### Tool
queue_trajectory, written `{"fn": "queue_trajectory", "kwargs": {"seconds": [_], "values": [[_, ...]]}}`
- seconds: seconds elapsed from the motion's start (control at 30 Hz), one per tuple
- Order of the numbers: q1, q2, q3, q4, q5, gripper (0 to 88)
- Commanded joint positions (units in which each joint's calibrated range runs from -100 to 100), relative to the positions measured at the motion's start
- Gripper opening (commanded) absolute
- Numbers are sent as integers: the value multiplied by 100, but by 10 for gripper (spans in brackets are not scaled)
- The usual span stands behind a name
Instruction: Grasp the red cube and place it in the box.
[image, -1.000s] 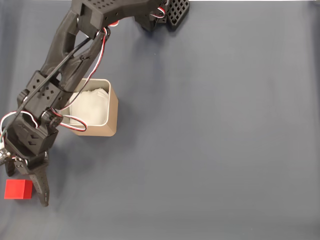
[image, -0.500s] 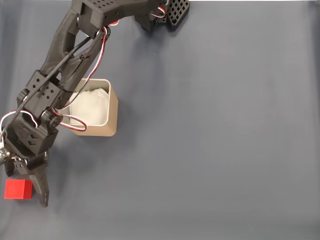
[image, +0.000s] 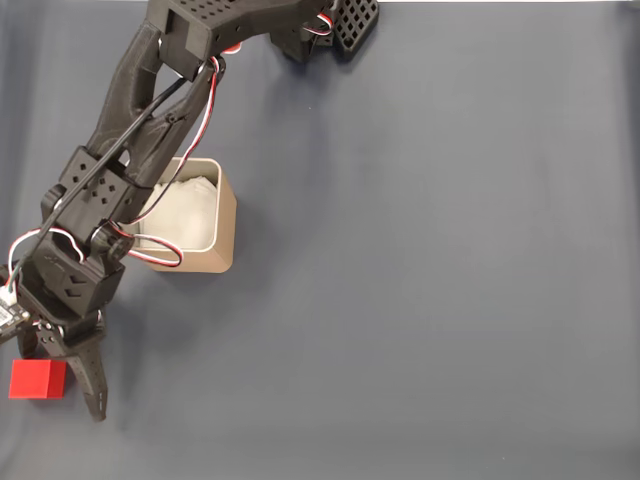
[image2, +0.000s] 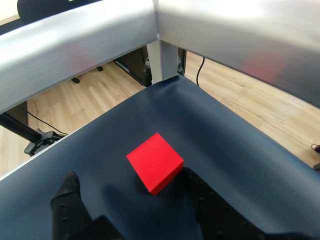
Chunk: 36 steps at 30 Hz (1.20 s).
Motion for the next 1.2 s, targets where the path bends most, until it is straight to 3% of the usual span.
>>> {"fn": "queue_trajectory", "kwargs": {"seconds": [0.0, 0.7, 1.17], "values": [[-90, -378, -85, -82, -44, 475], [-438, -1209, 991, -74, -190, 473], [-33, -586, 261, -180, -68, 474]]}}
